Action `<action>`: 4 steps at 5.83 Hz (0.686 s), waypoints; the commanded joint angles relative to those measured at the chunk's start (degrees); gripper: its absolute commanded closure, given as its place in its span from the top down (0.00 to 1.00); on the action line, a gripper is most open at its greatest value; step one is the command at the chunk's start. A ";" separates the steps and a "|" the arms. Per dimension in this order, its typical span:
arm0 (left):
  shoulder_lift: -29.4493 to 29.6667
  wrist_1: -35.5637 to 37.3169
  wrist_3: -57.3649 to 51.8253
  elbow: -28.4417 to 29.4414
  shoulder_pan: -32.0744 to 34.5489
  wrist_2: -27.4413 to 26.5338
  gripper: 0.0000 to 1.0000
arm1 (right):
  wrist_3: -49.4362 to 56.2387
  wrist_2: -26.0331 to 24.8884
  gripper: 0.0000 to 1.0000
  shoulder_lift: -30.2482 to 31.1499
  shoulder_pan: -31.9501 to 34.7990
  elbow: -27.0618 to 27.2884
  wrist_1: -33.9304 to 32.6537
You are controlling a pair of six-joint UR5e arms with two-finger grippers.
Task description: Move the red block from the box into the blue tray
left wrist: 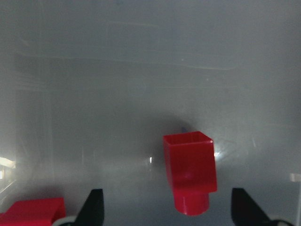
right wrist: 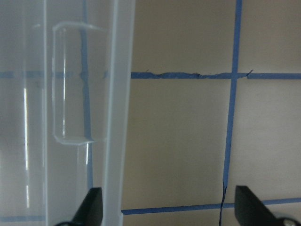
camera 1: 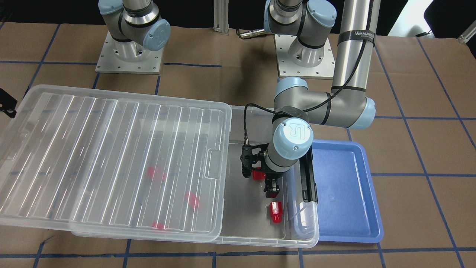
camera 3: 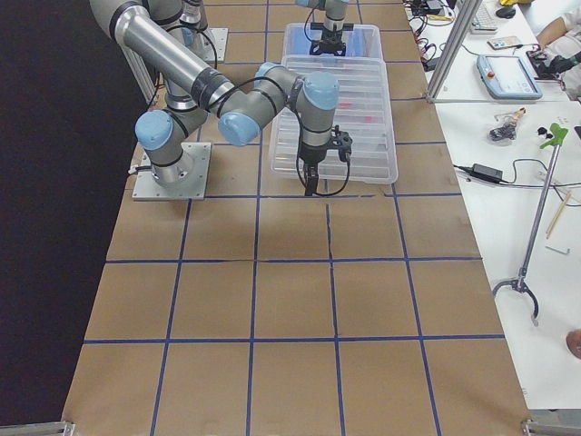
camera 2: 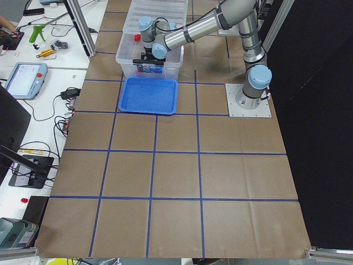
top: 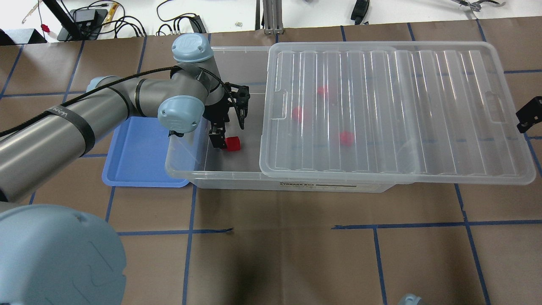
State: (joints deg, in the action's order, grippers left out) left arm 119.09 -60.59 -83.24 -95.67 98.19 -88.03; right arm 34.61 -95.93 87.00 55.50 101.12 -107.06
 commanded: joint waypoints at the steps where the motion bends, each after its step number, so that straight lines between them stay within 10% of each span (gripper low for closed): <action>1: 0.44 2.48 -0.17 -0.91 0.34 0.06 0.62 | -7.14 0.74 1.00 1.24 3.01 -8.53 10.21; 3: 0.97 2.58 -0.17 -1.01 0.52 0.06 0.50 | -22.51 0.83 1.00 2.99 15.45 -15.05 19.39; 4: 0.88 2.58 -0.08 -0.92 0.52 -0.03 0.25 | -29.53 0.83 1.00 3.78 22.13 -15.34 20.30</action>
State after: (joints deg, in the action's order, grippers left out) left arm 119.96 -58.04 -83.38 -96.61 98.68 -88.01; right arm 11.55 -95.11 89.96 71.46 86.78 -88.64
